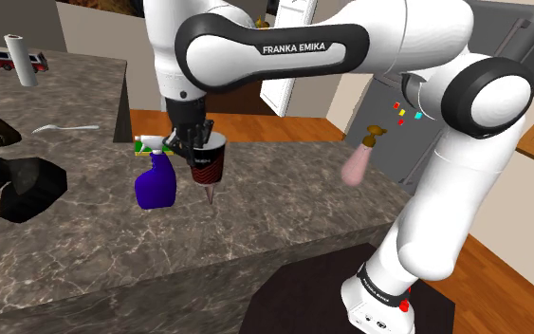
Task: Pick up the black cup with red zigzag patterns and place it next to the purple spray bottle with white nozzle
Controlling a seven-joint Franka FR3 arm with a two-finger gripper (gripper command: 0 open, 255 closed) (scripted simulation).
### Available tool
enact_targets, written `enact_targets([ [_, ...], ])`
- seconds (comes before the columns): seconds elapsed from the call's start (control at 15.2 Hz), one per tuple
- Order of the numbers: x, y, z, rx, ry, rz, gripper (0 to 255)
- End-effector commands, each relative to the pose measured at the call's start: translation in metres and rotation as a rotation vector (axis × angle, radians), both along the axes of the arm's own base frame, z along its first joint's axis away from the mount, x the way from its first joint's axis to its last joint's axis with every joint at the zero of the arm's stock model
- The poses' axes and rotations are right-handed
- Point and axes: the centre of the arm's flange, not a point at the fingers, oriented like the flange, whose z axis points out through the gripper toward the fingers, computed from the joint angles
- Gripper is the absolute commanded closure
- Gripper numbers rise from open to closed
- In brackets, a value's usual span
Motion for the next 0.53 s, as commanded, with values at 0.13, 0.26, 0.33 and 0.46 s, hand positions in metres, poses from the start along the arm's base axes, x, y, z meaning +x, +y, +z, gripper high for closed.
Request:
enact_targets([
  [0.13, 0.001, 0.0, -0.021, 0.0, -0.001, 0.0, 255],
  [0.26, 0.001, 0.0, -0.031, 0.0, -0.001, 0.0, 255],
  [0.33, 0.001, 0.0, -0.037, 0.0, -0.001, 0.0, 255],
  [0.46, 0.001, 0.0, -0.047, 0.0, -0.001, 0.0, 255],
])
